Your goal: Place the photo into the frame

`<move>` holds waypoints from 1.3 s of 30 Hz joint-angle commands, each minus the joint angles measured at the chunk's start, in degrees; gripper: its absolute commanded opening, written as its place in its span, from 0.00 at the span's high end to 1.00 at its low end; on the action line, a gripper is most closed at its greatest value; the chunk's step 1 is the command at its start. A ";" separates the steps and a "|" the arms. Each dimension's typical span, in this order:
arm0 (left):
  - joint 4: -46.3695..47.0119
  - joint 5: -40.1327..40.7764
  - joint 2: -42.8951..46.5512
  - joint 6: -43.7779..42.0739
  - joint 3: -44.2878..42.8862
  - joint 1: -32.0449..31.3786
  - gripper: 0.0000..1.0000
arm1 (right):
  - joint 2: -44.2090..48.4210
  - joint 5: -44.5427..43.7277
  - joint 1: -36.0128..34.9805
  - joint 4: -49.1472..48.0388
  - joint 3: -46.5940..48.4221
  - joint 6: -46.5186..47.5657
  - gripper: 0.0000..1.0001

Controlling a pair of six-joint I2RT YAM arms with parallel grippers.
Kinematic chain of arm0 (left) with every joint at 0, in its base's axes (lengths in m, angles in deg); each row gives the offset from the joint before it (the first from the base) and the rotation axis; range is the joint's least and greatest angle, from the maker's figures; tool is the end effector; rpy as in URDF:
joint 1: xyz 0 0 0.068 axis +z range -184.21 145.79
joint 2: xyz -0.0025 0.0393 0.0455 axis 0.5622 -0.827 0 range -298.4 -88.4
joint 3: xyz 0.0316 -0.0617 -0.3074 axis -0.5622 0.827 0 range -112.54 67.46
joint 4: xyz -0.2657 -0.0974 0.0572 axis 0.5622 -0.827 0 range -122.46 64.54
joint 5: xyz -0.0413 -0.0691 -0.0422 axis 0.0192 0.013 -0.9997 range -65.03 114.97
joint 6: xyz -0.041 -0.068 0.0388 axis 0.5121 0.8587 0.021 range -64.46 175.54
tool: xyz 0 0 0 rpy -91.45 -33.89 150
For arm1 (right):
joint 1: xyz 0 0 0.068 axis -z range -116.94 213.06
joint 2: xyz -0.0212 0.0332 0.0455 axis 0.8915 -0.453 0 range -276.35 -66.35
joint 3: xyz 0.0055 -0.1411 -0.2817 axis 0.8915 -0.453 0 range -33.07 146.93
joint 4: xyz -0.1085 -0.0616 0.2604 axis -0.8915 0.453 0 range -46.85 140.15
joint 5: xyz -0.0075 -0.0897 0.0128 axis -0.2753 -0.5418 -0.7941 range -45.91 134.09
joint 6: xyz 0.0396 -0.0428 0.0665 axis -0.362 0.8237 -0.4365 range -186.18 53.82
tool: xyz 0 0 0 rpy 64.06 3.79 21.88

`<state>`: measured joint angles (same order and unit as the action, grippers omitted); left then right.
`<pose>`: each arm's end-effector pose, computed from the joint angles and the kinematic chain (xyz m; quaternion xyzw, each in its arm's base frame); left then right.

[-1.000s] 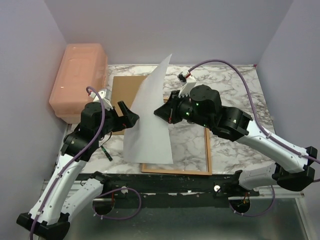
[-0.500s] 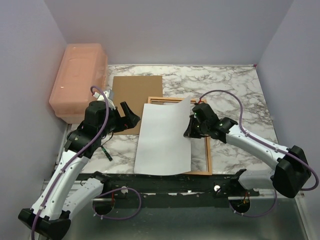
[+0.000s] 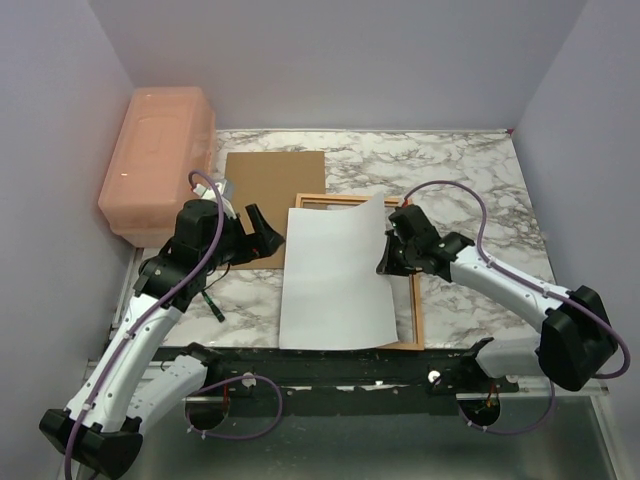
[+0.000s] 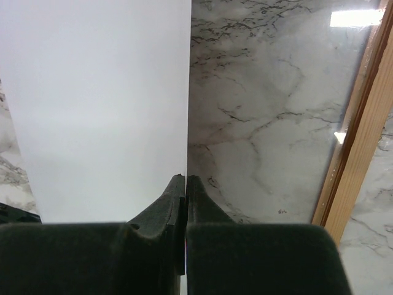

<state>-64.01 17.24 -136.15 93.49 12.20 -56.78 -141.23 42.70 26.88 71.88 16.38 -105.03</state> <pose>0.1871 -0.0892 0.3582 -0.0833 0.8651 -0.2982 0.3946 0.2451 0.1769 0.2233 0.0259 0.9511 0.1782 0.2511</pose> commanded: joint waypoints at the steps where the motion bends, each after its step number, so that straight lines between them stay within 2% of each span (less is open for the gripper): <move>1: 1.28 -2.22 -0.41 0.01 -0.37 0.30 0.10 | -1.20 -2.83 1.35 2.23 2.32 2.05 0.99; 25: 2.06 -5.37 -1.96 -0.05 -0.77 0.31 0.10 | -5.72 -6.19 4.14 3.92 5.02 5.83 0.99; 39: 2.33 -5.56 -2.81 -0.51 -0.50 0.27 0.10 | -8.19 -3.72 4.28 1.80 5.62 6.97 0.99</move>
<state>-62.78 12.85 -139.03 93.49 12.18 -56.78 -148.22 38.11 30.88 74.55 20.30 -99.35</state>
